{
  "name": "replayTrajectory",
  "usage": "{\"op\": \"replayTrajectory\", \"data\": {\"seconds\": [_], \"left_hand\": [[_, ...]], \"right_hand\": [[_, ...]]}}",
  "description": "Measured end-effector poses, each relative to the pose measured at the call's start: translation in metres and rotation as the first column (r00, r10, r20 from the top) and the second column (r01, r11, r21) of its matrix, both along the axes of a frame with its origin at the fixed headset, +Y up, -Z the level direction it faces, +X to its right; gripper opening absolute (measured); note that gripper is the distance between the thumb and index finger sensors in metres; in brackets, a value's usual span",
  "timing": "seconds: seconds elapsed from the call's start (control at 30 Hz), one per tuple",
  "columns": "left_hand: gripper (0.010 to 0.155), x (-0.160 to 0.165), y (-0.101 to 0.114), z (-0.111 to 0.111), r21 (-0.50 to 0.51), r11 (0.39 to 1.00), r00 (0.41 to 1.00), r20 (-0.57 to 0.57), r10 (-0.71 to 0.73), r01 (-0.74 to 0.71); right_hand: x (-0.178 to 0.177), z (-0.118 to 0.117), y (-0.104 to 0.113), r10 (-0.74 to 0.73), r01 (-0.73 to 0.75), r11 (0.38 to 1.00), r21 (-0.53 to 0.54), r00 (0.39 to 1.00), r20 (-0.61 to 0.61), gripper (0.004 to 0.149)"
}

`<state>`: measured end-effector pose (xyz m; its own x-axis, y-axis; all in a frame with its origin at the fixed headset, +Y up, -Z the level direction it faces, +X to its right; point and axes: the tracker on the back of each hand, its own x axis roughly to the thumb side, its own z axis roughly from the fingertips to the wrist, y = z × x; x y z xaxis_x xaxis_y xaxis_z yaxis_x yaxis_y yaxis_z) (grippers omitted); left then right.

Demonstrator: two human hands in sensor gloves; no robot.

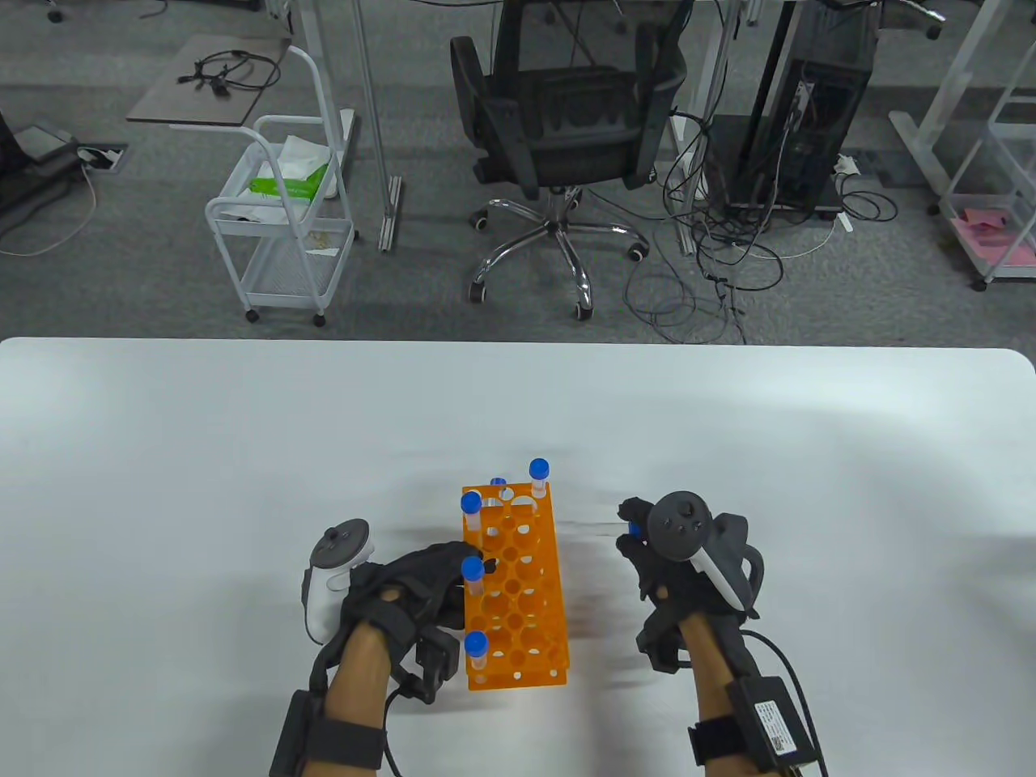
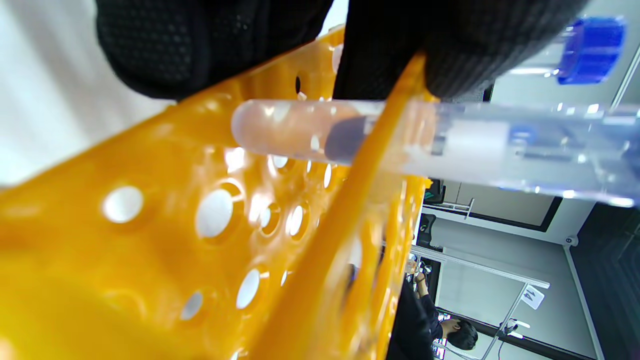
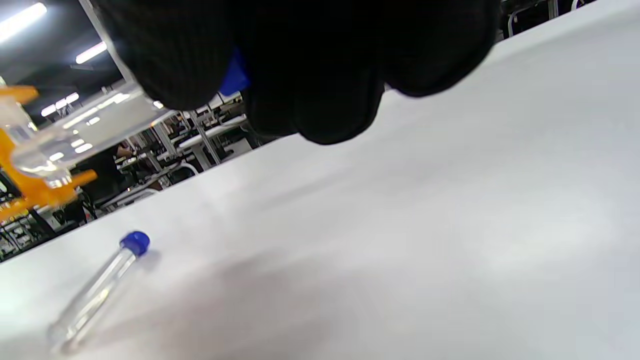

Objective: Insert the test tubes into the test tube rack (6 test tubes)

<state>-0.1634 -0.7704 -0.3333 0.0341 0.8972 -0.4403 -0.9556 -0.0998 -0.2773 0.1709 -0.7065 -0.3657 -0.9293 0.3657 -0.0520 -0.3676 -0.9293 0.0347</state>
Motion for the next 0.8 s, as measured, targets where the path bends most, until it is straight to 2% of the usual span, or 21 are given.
{"op": "replayTrajectory", "data": {"seconds": [0.8], "left_hand": [[0.044,0.004,0.000,0.002,0.007,1.000,1.000,0.013,-0.008,0.008]], "right_hand": [[-0.014,0.015,0.048,-0.119,0.120,0.970,0.212,0.993,-0.018,0.054]]}}
